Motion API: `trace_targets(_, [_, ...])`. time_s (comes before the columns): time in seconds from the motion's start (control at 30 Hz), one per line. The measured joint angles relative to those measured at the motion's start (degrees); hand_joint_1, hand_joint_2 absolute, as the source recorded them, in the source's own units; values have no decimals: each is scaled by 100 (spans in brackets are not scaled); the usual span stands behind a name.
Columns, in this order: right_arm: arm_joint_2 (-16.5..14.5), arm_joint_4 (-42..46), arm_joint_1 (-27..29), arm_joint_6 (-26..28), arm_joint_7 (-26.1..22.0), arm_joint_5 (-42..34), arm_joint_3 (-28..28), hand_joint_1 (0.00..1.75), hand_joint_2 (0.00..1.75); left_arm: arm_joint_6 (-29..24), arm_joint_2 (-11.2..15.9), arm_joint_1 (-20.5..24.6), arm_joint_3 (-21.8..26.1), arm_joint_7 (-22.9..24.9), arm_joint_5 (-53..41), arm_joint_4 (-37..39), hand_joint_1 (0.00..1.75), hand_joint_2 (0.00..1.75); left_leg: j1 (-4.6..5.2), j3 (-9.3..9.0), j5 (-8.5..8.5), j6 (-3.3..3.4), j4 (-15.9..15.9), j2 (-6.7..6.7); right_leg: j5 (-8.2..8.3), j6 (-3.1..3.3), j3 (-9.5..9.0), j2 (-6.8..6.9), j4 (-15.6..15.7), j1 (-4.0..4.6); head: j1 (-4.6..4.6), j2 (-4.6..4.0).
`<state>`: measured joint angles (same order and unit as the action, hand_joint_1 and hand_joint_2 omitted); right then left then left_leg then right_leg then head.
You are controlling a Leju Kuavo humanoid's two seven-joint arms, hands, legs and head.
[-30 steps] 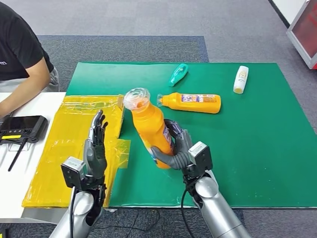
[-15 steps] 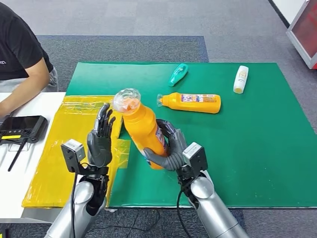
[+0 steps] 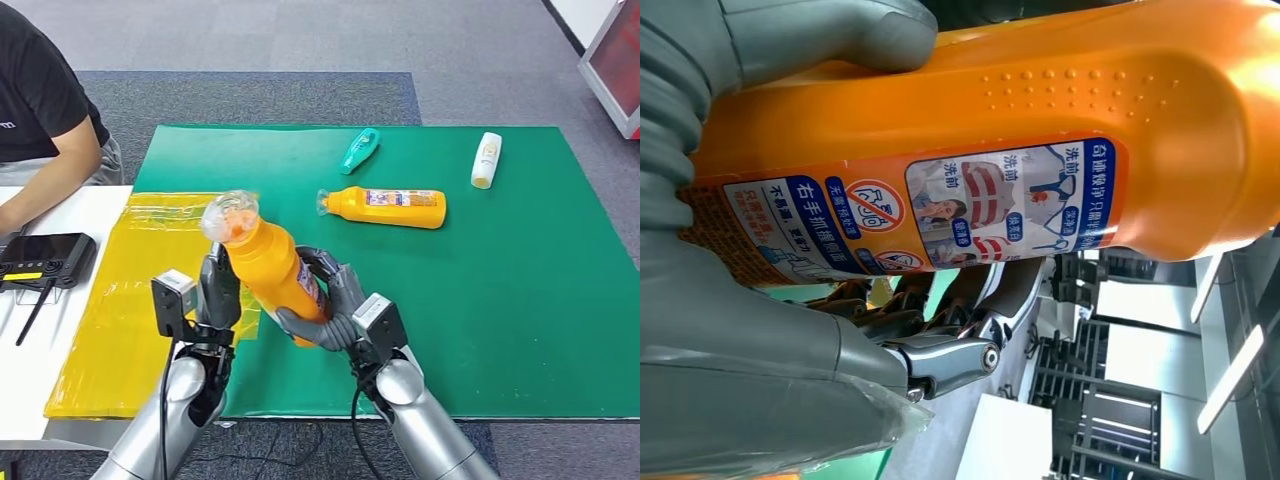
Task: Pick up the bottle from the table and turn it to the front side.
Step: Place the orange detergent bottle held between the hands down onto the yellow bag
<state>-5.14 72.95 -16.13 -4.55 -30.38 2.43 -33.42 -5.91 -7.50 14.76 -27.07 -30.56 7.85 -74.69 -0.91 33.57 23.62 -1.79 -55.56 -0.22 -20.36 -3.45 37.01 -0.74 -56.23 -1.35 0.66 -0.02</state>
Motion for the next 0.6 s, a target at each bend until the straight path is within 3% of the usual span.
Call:
trace_targets(0.13, [8,4,-3,30,0,0,-43,175,175,-128,0,20,-101,0,-149,51,0,0,0,0,0,0,0,0,0,0,0,0,0,0,0,-1])
trace_targets(0.27, [16,11,-3,41,0,-1,-75,175,175,-186,0,23,-174,8,-224,79,0,175,0,1,0,0,0,0,0,0,1,0,0,0,0,-1])
trace_targets(0.37, [21,12,-3,43,0,-5,-80,175,175,-243,0,32,-234,26,-268,96,0,175,0,1,0,0,0,0,0,0,2,0,0,0,0,-1])
trace_targets(0.5, [38,12,-8,49,0,-15,-79,175,175,-248,0,58,-279,44,-286,121,0,0,0,2,0,0,0,0,0,0,2,0,0,0,1,-1])
trace_targets(0.6, [39,13,-11,54,0,-13,-84,175,175,-229,0,85,-317,93,-254,137,0,0,0,2,0,0,0,0,0,0,2,0,0,0,0,-1])
